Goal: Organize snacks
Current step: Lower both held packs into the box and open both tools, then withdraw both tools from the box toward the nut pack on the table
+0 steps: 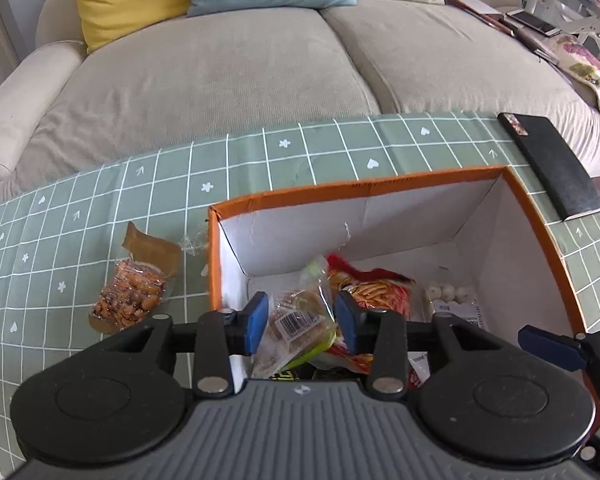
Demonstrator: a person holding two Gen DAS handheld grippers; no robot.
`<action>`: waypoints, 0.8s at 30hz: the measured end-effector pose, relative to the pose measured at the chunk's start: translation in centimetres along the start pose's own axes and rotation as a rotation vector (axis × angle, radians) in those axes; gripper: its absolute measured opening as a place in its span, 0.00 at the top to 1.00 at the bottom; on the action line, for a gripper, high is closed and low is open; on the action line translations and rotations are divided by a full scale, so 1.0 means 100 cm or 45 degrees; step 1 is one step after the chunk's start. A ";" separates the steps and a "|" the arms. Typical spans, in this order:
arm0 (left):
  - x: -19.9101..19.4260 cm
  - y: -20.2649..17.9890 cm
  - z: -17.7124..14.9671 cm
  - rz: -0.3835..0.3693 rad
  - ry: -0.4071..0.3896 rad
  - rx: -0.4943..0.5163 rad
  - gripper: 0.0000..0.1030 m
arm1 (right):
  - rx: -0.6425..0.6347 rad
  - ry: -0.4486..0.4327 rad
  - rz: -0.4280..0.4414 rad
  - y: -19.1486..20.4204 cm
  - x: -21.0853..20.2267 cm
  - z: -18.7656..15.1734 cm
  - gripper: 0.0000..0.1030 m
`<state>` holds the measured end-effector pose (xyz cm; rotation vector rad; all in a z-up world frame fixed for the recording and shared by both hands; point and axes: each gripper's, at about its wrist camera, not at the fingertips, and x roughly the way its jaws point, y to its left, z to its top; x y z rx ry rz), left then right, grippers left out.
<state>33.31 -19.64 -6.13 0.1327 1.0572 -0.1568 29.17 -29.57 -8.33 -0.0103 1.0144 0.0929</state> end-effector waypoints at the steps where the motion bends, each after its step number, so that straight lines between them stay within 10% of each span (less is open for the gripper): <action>1: -0.003 0.001 0.000 -0.010 -0.003 -0.002 0.53 | -0.002 0.001 -0.001 0.001 -0.001 0.000 0.26; 24: -0.120 0.059 -0.032 -0.111 -0.320 -0.067 0.39 | 0.022 -0.177 0.009 0.045 -0.073 0.001 0.16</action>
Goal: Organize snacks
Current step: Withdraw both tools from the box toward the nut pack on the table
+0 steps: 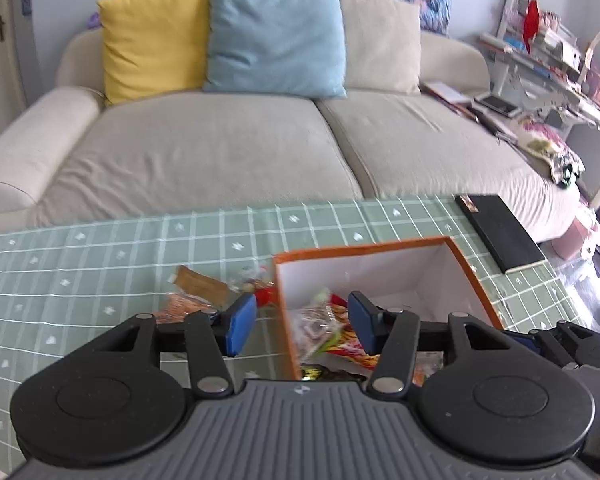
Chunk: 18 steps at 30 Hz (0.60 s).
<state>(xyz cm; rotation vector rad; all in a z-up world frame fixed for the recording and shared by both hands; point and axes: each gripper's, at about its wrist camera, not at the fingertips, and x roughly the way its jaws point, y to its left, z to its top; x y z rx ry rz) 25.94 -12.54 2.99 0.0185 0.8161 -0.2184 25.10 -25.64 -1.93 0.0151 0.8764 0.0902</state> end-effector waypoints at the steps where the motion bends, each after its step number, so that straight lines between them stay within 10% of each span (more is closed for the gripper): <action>1: -0.006 0.005 -0.003 0.010 -0.014 -0.004 0.39 | 0.007 -0.011 0.011 0.004 -0.004 0.000 0.16; 18: -0.035 0.115 -0.060 0.063 0.036 -0.161 0.38 | 0.103 -0.031 0.138 0.083 -0.024 -0.012 0.16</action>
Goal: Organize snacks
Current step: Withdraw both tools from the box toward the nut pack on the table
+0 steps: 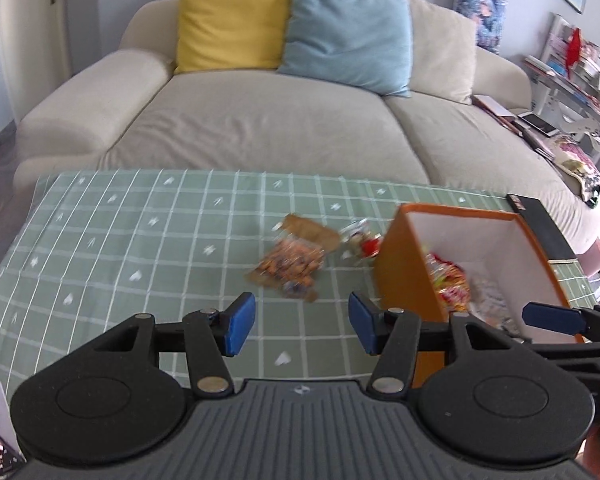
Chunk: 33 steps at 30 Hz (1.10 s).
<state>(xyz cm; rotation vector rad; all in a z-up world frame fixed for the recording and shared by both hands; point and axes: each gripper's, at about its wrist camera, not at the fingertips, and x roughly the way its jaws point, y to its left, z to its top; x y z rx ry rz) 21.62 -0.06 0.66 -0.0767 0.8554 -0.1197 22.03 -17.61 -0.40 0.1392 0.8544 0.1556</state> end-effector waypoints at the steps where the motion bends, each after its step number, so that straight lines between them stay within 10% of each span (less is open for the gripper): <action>1: 0.001 0.006 -0.002 0.003 0.007 -0.015 0.38 | -0.002 0.006 0.003 0.006 0.002 -0.001 0.16; 17: 0.034 0.080 0.010 0.092 0.067 -0.093 0.39 | -0.124 0.089 -0.018 0.085 0.070 0.031 0.16; 33: 0.121 0.114 0.019 0.134 0.105 -0.139 0.39 | -0.117 0.129 -0.063 0.085 0.177 0.039 0.20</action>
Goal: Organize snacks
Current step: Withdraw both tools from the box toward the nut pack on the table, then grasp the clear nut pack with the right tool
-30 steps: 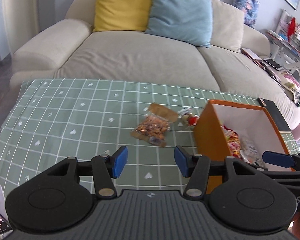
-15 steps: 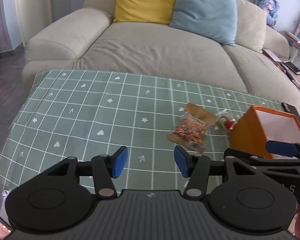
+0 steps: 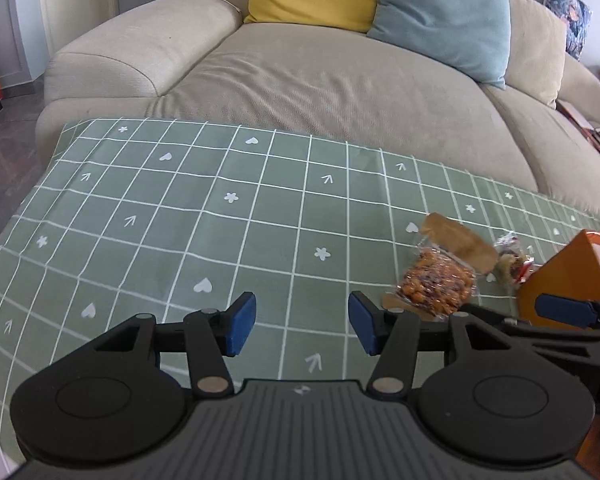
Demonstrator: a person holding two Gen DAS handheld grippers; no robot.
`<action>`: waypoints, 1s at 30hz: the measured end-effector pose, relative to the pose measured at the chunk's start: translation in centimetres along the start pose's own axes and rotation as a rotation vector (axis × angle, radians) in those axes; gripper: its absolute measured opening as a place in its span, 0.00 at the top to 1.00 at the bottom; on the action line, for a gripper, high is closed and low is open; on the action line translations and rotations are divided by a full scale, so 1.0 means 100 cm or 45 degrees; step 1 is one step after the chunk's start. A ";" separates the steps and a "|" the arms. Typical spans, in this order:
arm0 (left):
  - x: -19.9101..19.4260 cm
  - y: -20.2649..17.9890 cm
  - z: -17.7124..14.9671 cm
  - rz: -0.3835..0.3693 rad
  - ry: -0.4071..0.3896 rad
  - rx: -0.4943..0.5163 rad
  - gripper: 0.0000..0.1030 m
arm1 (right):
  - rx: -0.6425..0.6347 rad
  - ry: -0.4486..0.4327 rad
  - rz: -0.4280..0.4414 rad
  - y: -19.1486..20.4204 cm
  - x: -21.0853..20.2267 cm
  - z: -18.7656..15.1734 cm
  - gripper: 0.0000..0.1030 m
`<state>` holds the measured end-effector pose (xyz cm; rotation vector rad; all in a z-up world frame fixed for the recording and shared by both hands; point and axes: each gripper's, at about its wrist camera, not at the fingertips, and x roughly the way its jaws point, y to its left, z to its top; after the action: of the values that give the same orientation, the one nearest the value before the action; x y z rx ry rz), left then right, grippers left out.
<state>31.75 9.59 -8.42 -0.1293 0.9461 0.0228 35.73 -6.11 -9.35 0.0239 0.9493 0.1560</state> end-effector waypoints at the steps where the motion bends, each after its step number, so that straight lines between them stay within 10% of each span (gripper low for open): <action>1: 0.005 0.001 0.001 0.009 0.005 0.004 0.39 | 0.004 -0.004 -0.002 0.000 0.007 0.001 0.20; 14: 0.036 0.016 0.003 0.030 0.058 -0.003 0.39 | 0.307 0.107 0.007 -0.017 0.076 0.016 0.19; 30: 0.040 0.037 -0.003 0.052 0.090 -0.060 0.39 | -0.001 0.101 0.066 0.027 0.099 0.018 0.13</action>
<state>33.56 13.08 -12.20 -0.1554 1.0191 0.0784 42.49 -1.90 -16.10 0.0414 1.0285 0.2064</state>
